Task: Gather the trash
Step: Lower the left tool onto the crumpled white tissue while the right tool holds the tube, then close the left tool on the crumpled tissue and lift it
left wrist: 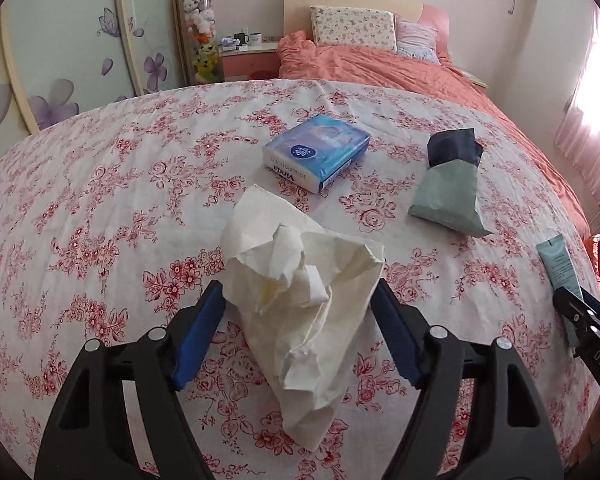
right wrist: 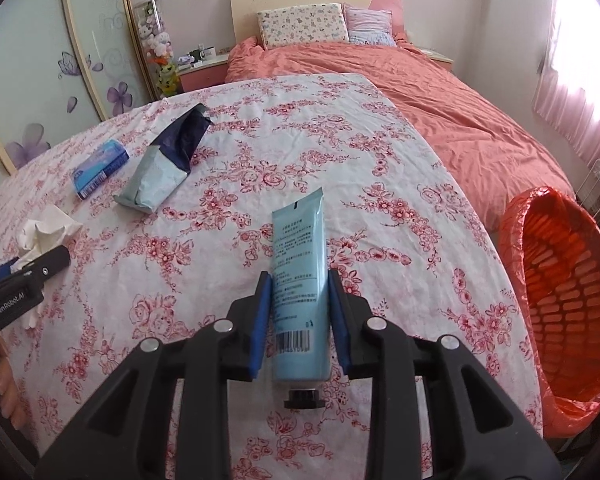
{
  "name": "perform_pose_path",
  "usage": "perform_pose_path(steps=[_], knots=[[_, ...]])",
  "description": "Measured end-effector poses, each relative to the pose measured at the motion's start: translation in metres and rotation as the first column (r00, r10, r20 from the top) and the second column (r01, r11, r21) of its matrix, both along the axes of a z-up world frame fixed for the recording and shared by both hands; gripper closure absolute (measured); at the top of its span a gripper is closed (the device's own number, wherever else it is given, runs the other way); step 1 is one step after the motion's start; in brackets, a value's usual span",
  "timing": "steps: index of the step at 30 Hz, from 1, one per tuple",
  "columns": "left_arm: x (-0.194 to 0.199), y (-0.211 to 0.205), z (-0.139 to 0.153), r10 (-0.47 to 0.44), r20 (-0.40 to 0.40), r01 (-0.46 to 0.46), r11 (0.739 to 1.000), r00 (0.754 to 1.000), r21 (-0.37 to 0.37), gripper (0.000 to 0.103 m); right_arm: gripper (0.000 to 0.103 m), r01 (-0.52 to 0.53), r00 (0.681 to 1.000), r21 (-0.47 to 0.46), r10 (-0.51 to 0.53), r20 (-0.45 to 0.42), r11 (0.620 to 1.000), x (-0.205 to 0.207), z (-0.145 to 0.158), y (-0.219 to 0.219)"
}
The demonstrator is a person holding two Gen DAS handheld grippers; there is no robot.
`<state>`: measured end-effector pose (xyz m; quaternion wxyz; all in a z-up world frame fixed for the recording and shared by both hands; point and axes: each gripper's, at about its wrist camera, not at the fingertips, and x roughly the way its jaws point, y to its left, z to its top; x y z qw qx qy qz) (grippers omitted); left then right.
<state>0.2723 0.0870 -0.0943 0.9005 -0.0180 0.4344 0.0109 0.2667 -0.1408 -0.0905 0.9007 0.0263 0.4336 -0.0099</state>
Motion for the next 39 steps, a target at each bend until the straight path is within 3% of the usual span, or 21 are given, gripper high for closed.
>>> perform_pose_path(steps=[15,36,37,39], knots=[[0.0014,-0.0031,-0.0022,0.018,-0.009,-0.018,0.999,1.000,0.030,0.028,0.070,0.008,1.000,-0.009,-0.008,-0.002,1.000,0.0011,-0.0005,0.0011],[0.0003,-0.0003,-0.0017,0.025,-0.006,-0.025,1.000,1.000,0.018,0.029,0.069,0.009,1.000,-0.008,-0.009,-0.002,1.000,0.0011,-0.0008,0.0005],[0.0001,-0.0004,-0.0011,0.025,-0.004,-0.025,1.000,1.000,0.014,0.030,0.070,0.009,1.000,-0.010,-0.009,-0.002,1.000,0.0012,-0.0008,0.0005],[-0.0019,0.0014,0.0014,0.014,0.015,-0.014,1.000,1.000,-0.009,0.051,0.073,0.009,1.000,-0.008,-0.009,0.000,1.000,0.0014,-0.0005,0.0005]])
